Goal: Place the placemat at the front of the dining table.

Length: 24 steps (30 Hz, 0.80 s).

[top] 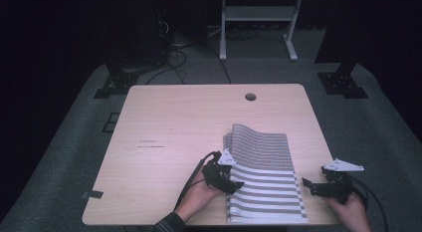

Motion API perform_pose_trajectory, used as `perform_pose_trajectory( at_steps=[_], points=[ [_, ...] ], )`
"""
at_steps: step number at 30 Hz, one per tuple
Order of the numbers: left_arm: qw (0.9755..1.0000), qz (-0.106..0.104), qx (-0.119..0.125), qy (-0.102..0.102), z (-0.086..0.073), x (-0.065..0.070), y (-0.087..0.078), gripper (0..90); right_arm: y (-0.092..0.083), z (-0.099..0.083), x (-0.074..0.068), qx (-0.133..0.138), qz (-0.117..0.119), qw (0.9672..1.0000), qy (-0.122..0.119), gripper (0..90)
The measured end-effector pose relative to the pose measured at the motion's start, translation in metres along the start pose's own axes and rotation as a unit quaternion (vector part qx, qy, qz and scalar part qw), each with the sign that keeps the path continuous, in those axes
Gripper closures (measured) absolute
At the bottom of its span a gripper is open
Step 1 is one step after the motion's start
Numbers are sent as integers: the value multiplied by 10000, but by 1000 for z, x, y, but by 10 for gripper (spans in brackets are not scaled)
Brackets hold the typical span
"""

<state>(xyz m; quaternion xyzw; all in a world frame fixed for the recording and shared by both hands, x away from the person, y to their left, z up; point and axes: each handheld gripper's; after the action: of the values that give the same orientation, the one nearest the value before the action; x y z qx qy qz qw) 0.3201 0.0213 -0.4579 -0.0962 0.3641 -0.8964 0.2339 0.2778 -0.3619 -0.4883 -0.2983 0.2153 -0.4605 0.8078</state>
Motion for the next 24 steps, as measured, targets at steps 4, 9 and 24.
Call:
perform_pose_trajectory(
  at_steps=[4,9,24],
  points=[
    [10000,-21,35,-74,-1,-3,-4,337,0,0,0,-2,-1,10000,-2,94],
    [9995,-180,158,-212,-1,-6,-11,495,0,0,0,2,0,10000,-2,95],
    [9985,-243,355,-350,1,-13,-29,787,0,0,0,5,3,10000,0,95]
  ],
)
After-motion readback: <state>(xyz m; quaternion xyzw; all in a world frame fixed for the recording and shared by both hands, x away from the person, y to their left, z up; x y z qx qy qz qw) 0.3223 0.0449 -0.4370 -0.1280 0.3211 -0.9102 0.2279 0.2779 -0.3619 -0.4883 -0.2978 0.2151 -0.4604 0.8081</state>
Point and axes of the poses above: each handheld gripper's, and its own axes: y roughly forward along the jaws, z roughly out of its top, x roughly to its right, and after that the axes turned 5 degrees about z, right-handed
